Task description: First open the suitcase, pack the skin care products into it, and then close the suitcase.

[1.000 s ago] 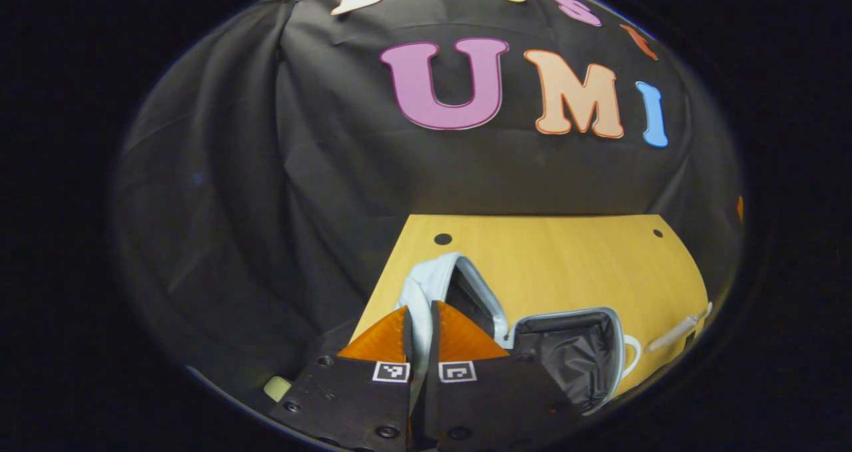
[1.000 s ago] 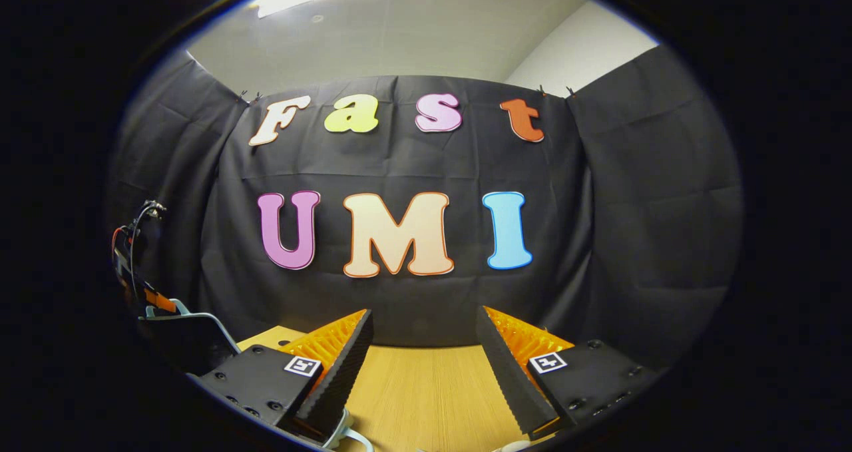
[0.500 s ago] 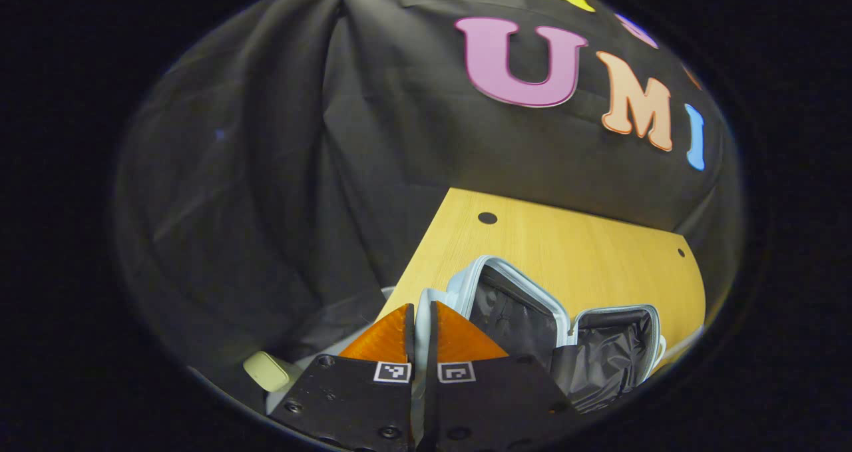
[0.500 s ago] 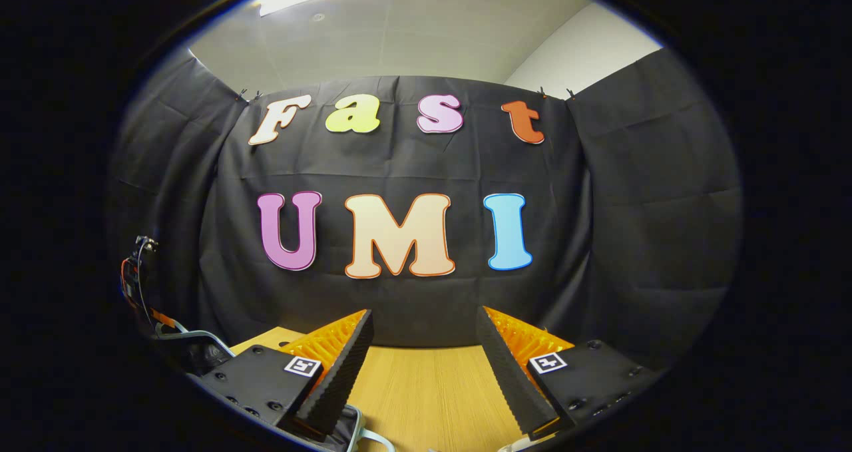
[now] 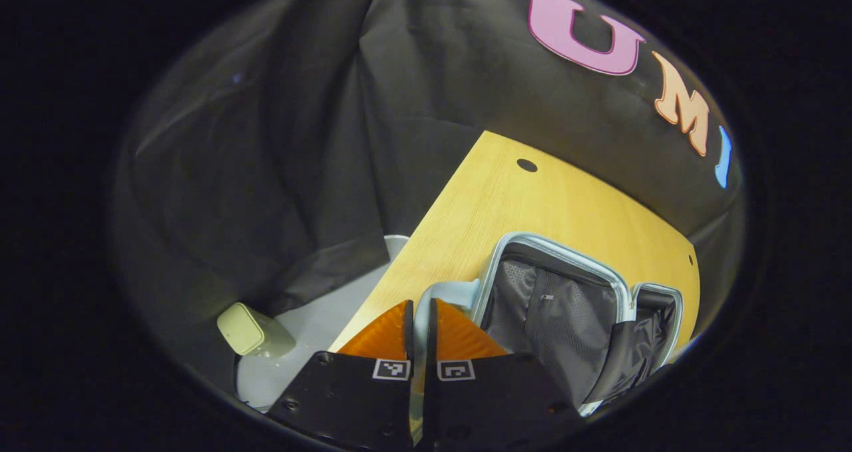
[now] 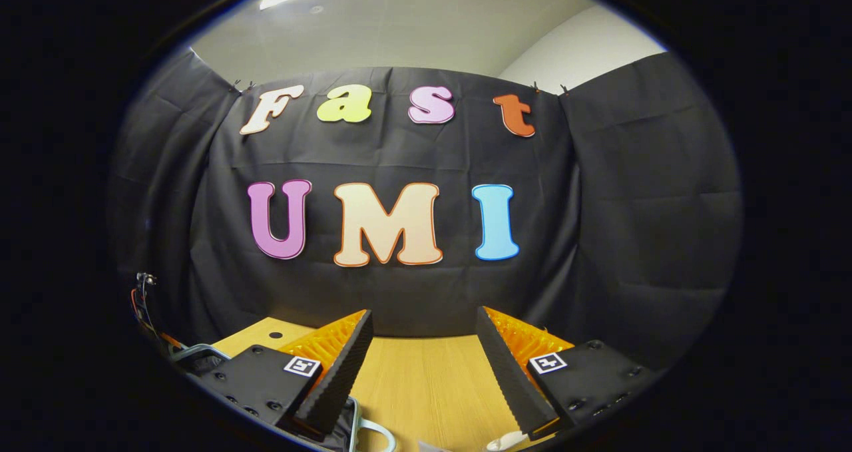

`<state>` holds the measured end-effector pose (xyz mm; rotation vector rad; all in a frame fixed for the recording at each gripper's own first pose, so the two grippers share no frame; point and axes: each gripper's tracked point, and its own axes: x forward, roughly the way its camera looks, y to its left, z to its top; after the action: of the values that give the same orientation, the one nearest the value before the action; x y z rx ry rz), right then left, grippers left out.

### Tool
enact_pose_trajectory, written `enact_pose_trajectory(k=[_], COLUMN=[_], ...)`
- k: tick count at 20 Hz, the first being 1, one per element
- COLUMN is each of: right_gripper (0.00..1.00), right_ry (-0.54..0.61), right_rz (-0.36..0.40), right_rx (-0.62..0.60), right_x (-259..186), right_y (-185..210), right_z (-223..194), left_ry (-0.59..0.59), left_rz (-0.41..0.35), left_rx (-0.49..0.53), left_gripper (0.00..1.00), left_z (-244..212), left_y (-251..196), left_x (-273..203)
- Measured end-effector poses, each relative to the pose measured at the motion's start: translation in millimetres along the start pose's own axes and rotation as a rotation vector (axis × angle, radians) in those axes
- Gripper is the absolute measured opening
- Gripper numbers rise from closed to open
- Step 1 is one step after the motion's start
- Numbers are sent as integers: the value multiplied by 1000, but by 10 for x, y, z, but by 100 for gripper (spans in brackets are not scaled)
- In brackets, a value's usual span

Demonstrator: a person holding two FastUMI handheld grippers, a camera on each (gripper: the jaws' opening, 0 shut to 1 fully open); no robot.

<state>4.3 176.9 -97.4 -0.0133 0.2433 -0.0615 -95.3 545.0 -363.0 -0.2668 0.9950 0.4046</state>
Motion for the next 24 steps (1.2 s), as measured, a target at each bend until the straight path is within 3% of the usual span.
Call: enact_pose_trajectory(k=[1,3,5,8,11,14,18,19,20,24], right_gripper=[98,96,98,98,98,98,99,99,99,98], right_ry=[3,6,11,11,-18,-35,-35,-35,-37,-62], right_rz=[-8,-23,-38,-48,-33,-7,34,44,54,91], right_rx=[0,-6,-13,-20,-25,-23,9,15,21,35], right_x=[-17,-44,-47,-46,-24,-3,-4,2,3,-37], right_y=[-48,-138,-231,-353,-477,-631,-903,-971,-1038,-1292], right_z=[-7,-7,-9,24,109,128,92,89,96,130], left_ry=[3,-2,2,-119,-312,-438,-546,-572,-593,-663], left_rz=[9,95,167,288,366,356,246,209,170,34], left_rx=[5,65,84,87,74,81,137,149,160,184], left_gripper=[1,5,41,97,93,92,92,96,92,93], left_z=[-49,-117,-132,116,545,839,1061,1081,1050,857], left_y=[47,250,349,475,396,4,-737,-936,-1087,-1907], left_x=[45,111,143,-28,-450,-1048,-1781,-1968,-2098,-2568])
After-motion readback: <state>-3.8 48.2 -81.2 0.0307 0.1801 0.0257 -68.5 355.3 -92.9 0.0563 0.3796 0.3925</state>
